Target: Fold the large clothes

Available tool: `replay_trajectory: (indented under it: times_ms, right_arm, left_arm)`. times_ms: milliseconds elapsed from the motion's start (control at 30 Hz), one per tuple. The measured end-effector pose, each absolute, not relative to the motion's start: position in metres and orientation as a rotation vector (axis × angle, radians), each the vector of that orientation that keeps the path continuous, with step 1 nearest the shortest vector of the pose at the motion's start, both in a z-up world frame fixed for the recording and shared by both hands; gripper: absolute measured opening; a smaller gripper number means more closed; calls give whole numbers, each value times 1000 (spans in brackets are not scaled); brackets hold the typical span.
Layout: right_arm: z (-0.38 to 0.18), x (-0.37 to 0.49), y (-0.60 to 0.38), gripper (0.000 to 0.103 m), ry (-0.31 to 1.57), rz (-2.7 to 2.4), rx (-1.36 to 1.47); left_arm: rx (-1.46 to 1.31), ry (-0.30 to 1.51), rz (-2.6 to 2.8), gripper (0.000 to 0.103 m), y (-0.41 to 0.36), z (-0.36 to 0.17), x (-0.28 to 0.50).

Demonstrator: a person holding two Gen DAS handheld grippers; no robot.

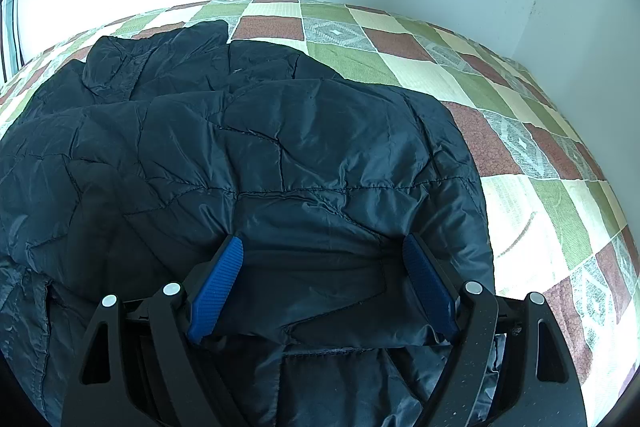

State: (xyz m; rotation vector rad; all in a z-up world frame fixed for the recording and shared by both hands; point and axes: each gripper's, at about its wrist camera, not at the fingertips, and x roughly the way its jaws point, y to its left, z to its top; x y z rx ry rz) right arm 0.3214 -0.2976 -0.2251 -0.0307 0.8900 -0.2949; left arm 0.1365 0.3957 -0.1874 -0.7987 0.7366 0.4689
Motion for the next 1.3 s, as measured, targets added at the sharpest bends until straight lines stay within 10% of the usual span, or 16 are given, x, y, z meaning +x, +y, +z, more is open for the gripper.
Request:
replay_trajectory:
  times_ms: [333, 533, 1300]
  right_arm:
    - [-225, 321, -298, 81, 888, -295, -31]
    - [-224, 320, -297, 81, 886, -295, -30]
    - [-224, 318, -300, 81, 876, -286, -17]
  left_arm:
    - [-822, 780, 509, 69, 403, -195, 133]
    - [-852, 761, 560, 10, 412, -199, 146]
    - [-283, 615, 90, 7, 145, -52, 274]
